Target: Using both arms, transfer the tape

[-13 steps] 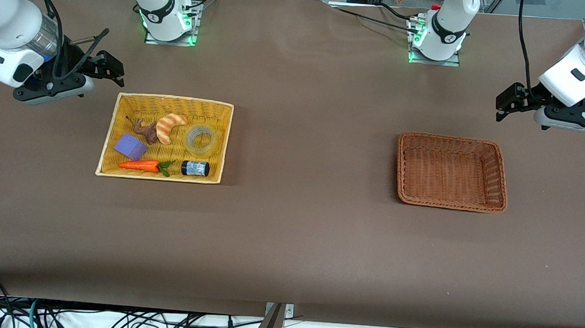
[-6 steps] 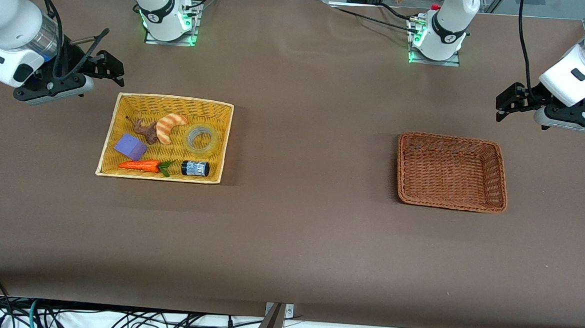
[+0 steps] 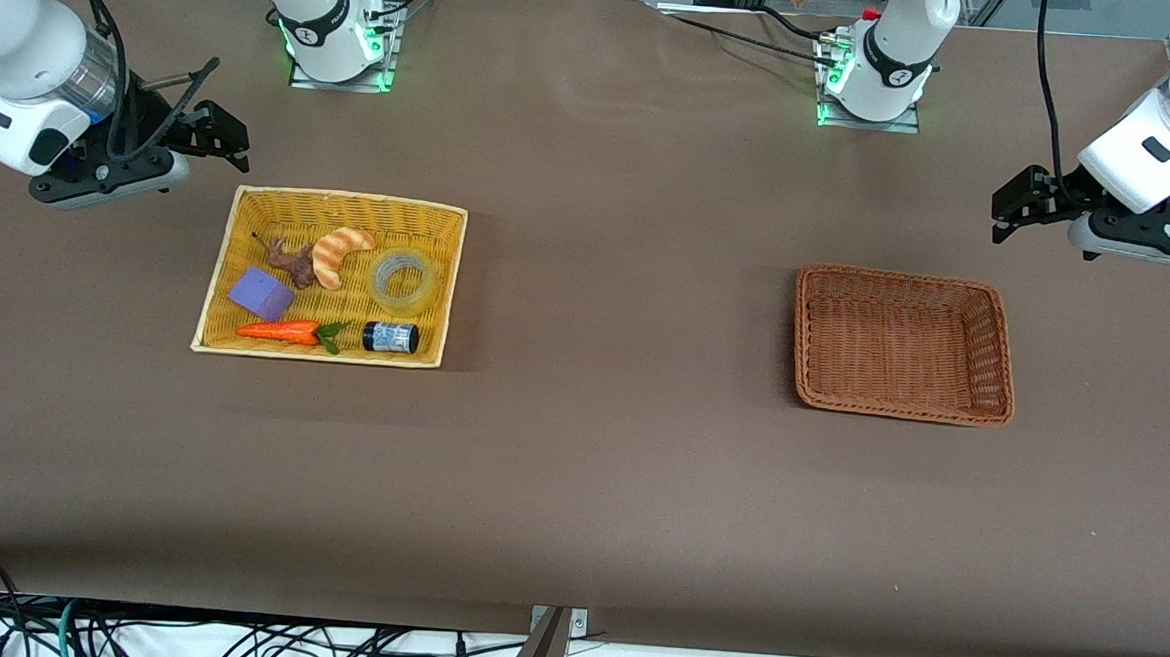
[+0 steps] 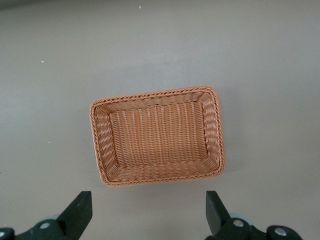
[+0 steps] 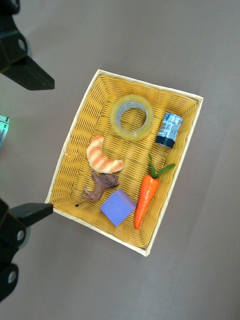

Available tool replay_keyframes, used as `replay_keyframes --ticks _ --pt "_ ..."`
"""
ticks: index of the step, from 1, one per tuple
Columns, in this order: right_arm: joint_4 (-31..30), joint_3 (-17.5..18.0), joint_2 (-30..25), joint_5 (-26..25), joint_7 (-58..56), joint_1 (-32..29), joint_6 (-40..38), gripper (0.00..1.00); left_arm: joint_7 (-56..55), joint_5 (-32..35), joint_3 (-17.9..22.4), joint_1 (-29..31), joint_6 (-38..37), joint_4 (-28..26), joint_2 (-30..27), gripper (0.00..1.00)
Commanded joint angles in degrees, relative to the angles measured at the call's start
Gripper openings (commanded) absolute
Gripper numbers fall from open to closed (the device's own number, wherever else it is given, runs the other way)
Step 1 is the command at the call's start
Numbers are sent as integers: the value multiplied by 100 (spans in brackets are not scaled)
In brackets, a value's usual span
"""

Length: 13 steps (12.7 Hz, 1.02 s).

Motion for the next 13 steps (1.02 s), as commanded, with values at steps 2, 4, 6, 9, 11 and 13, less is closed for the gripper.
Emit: replay_keyframes --ticks 2,4,6,9,11,13 --pt "-78 0 -102 -3 -30 -18 -49 100 58 -2 -20 -6 -130 145 36 100" --pt "-104 0 -102 -3 -30 -18 -40 100 58 -2 -20 -6 -130 145 36 100" --pt "-104 0 -102 -3 -30 -18 -40 100 58 -2 -20 -15 -130 145 36 100" --pt "-156 8 -102 -3 -21 -18 -14 100 84 7 -11 -23 -130 145 45 100" --pt "-227 44 -85 -3 32 -10 22 100 93 -2 -11 -24 -130 145 45 100" --pt "-375 122 -41 -3 136 -10 205 100 93 -2 -11 -24 -130 145 53 100"
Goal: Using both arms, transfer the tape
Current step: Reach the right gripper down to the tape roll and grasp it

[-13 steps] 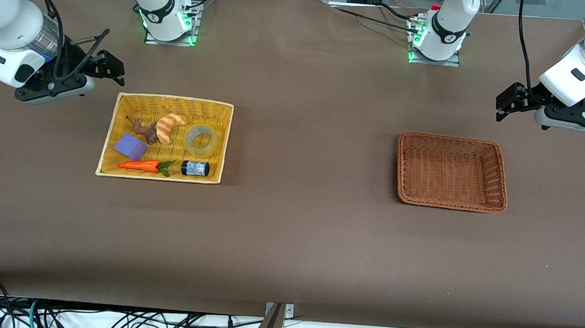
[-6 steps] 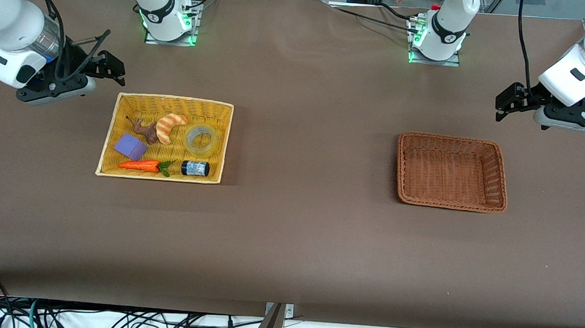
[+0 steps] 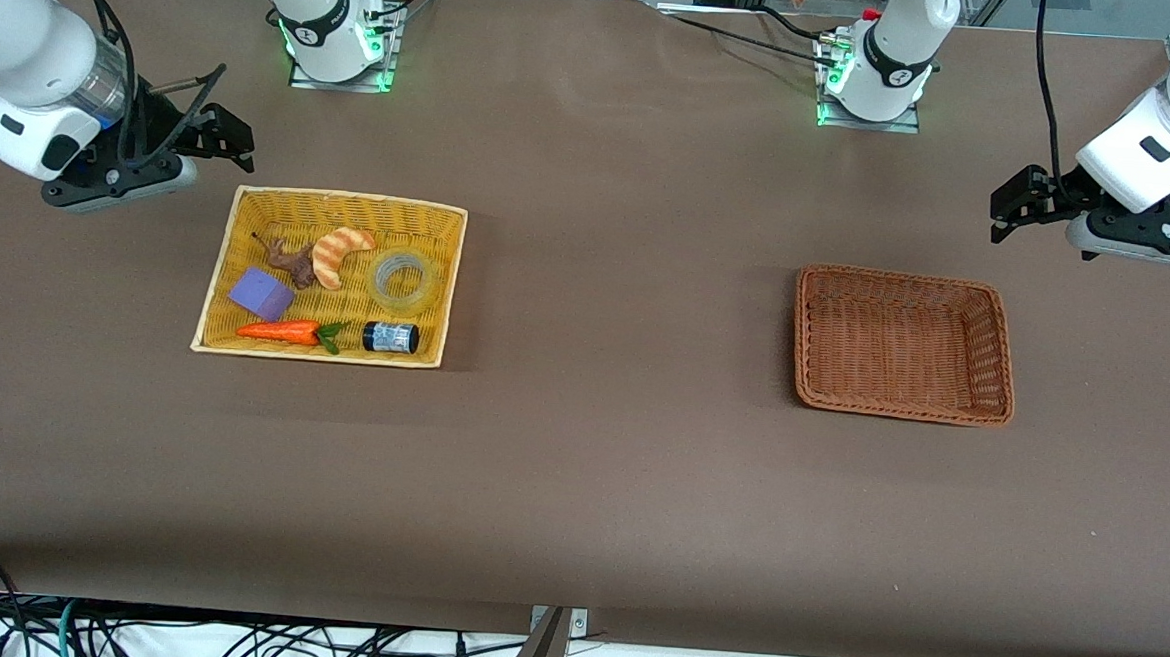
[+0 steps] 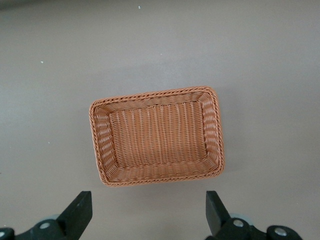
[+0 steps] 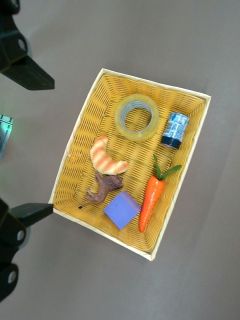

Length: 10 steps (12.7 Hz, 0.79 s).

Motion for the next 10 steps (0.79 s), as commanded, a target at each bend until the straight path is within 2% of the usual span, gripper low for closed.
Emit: replay_keyframes --ticks 1,3,7,10 --pt "-367 195 -27 -3 338 -11 397 100 93 -2 0 -19 -130 145 53 100" --pt "-857 476 17 -3 664 -11 1028 100 85 -2 0 -19 -130 145 53 100" --pt "-2044 706 297 -3 955 6 2689 100 93 -2 0 -19 -130 153 62 100" --pt "-2195 715 1175 -3 1026 -3 3480 100 93 7 0 -19 -130 180 80 100"
